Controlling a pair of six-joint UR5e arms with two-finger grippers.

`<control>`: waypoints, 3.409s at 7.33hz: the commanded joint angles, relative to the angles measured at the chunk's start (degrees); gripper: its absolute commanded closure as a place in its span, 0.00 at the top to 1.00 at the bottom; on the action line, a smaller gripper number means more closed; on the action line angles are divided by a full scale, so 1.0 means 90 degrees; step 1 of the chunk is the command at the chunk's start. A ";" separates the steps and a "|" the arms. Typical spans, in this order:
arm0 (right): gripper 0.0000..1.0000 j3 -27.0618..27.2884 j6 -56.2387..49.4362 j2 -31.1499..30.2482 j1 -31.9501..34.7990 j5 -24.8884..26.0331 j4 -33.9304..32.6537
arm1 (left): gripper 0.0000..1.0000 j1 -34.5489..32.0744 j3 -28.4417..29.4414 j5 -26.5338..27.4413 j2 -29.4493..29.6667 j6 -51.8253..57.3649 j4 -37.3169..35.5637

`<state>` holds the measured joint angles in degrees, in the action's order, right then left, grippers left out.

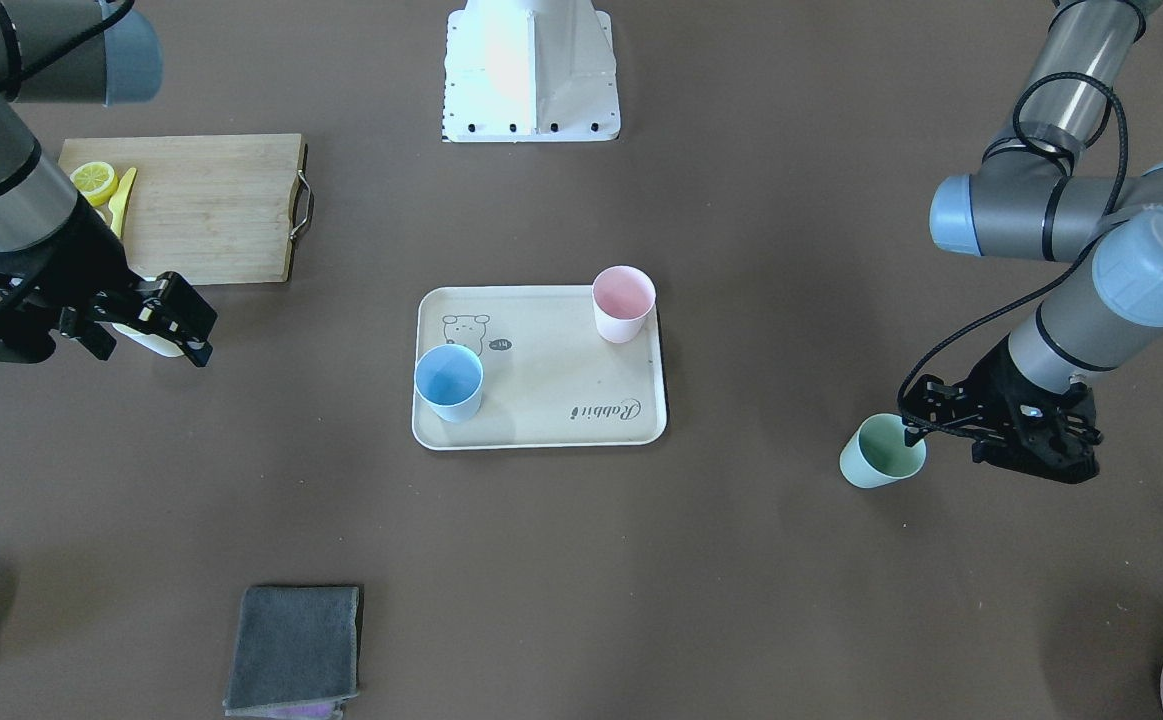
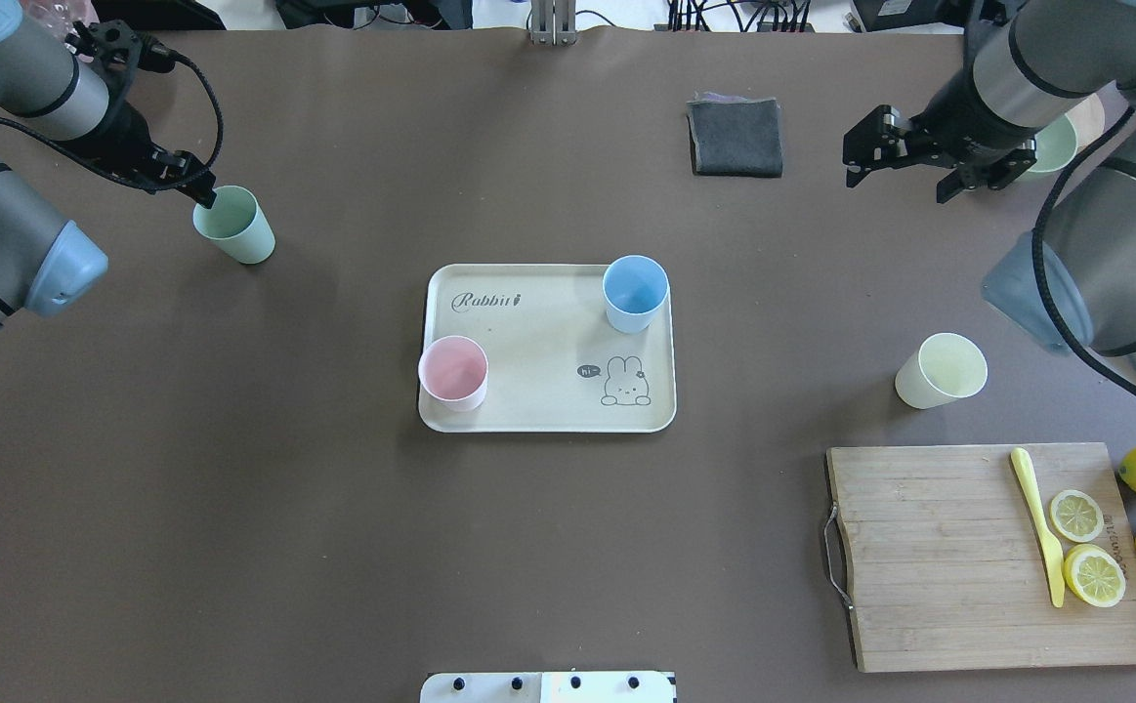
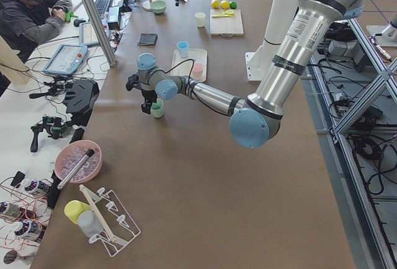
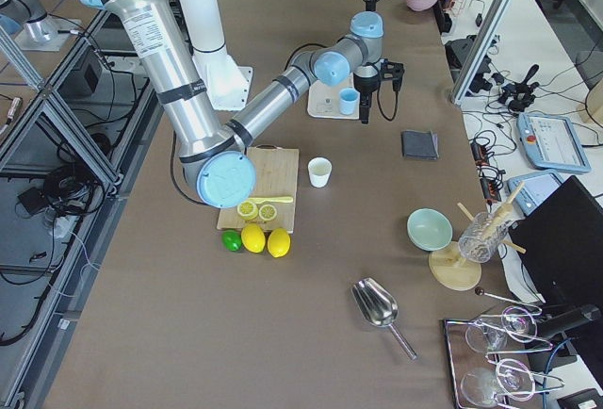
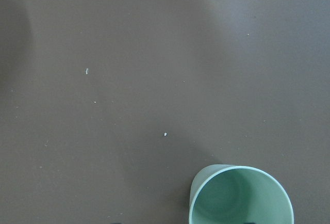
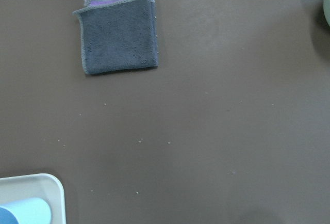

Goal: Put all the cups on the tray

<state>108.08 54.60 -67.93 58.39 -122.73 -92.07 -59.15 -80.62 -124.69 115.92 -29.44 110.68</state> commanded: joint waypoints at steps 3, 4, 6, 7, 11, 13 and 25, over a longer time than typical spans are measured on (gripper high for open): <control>0.99 0.0150 -0.1286 -0.0770 0.0717 -0.0444 0.0113 | 0.00 0.0234 0.0374 0.0007 0.0011 -0.0398 0.0612; 0.99 0.0150 -0.1707 -0.1014 0.0951 -0.0620 0.0113 | 0.00 0.0253 0.0209 -0.0031 0.0049 -0.0449 0.0602; 0.99 0.0092 -0.2459 -0.1444 0.1148 -0.0592 0.0113 | 0.00 0.0321 -0.0211 -0.0187 0.0215 -0.1284 0.0505; 0.99 0.0081 -0.2801 -0.1746 0.1168 -0.0563 0.0151 | 0.00 0.0448 -0.0377 -0.0294 0.0351 -0.1647 0.0466; 0.99 -0.0270 -0.2405 -0.2247 0.1159 -0.0397 0.1236 | 0.00 0.1783 -0.0379 0.0551 0.1132 -0.3182 0.0427; 0.99 -0.0270 -0.2395 -0.2237 0.1159 -0.0407 0.1236 | 0.00 0.1962 -0.0388 0.0613 0.1232 -0.3447 0.0417; 0.99 -0.0231 0.0301 -0.2754 -0.0920 0.0471 0.3294 | 0.98 0.0800 -0.1628 0.0154 0.0880 -0.1788 -0.1214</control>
<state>106.00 56.02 -91.66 52.80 -120.47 -65.07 -51.87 -95.24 -123.42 123.89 -45.69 99.81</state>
